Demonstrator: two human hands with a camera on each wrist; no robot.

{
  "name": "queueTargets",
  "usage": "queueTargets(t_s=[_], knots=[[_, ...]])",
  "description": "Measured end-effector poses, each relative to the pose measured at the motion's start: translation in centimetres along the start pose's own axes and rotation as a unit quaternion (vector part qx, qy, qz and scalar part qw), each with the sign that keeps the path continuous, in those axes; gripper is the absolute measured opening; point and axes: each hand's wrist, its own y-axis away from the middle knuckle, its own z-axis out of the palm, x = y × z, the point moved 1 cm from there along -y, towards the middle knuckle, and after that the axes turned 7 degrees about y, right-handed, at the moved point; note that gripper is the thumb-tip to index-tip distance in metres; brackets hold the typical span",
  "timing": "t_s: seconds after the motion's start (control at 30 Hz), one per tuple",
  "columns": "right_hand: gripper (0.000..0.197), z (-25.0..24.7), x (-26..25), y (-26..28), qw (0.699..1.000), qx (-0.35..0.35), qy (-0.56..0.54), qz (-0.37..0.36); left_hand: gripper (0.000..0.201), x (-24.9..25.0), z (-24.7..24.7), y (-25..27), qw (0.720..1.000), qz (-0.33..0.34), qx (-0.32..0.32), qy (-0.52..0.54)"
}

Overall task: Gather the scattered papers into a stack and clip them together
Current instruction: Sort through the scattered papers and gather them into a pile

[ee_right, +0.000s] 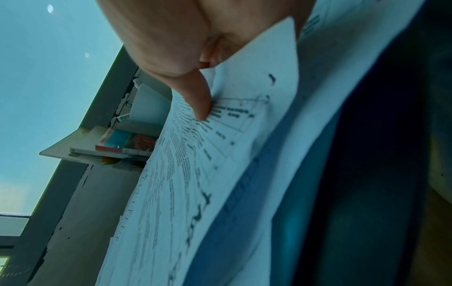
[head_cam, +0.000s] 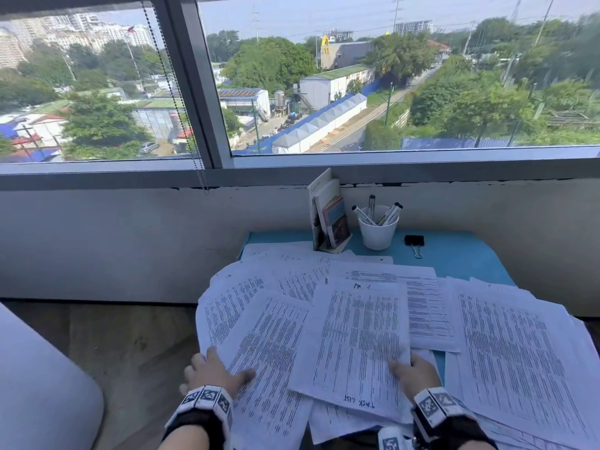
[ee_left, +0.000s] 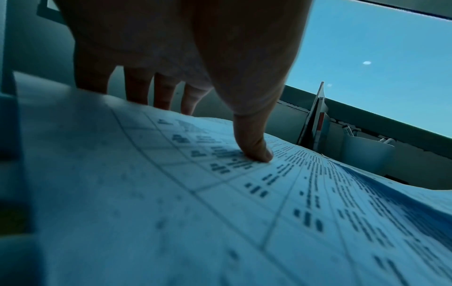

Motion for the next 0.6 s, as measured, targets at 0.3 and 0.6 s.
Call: queueTargets(t_s=[0.3,0.6], knots=[[0.007,0.0,0.2,0.2,1.000,0.004,0.013,-0.005,0.028,0.7,-1.5,-0.3,0.997,0.013,0.009,0.073],[0.009,0.0,0.0,0.6,1.000,0.001,-0.001,-0.019,0.012,0.3,-8.7,-1.5,0.879,0.074,0.192,0.431]])
